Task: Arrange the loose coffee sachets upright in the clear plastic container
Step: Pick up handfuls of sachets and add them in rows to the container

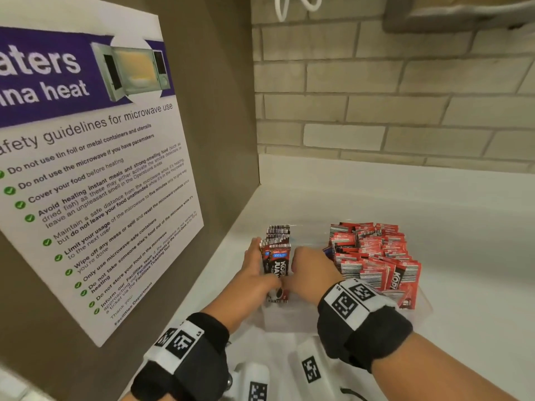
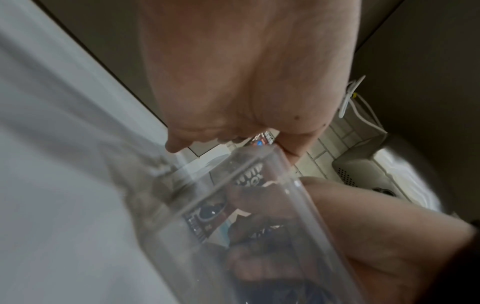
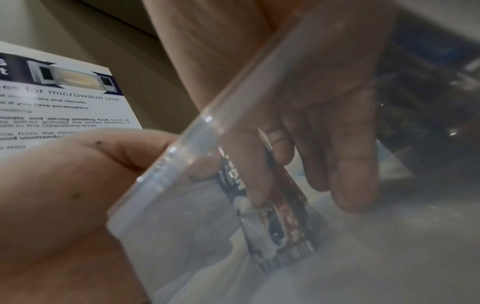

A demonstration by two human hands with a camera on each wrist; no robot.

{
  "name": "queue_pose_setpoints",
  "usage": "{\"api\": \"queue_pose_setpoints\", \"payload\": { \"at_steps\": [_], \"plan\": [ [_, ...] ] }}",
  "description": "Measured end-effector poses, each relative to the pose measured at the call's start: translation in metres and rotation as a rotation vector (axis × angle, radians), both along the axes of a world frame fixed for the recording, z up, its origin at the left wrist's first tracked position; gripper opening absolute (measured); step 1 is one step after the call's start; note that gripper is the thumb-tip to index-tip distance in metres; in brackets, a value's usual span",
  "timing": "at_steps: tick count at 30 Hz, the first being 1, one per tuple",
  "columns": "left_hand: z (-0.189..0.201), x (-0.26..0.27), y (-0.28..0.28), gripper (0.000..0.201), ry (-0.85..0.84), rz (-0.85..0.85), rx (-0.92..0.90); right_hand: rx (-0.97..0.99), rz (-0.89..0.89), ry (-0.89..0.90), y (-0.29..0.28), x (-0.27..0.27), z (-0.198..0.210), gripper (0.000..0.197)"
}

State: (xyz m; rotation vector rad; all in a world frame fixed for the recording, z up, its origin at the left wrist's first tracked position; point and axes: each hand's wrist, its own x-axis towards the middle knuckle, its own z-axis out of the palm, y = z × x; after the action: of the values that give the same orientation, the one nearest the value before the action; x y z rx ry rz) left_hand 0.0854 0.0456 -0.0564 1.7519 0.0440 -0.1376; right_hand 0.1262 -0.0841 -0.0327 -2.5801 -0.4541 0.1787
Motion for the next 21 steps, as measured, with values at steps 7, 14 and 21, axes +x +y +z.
{"api": "queue_pose_setpoints", "payload": {
  "at_steps": [7, 14, 21],
  "plan": [
    [-0.008, 0.009, 0.004, 0.095, 0.029, -0.006, -0.033, -0.037, 0.125, 0.093, 0.009, 0.008, -0.015, 0.037],
    [-0.008, 0.014, 0.006, 0.095, 0.028, -0.025, -0.036, -0.100, 0.176, 0.071, 0.012, 0.019, -0.016, 0.028],
    [-0.008, 0.019, 0.004, 0.104, 0.073, -0.058, -0.033, -0.019, 0.013, 0.154, 0.015, 0.016, -0.028, 0.042]
  ]
}}
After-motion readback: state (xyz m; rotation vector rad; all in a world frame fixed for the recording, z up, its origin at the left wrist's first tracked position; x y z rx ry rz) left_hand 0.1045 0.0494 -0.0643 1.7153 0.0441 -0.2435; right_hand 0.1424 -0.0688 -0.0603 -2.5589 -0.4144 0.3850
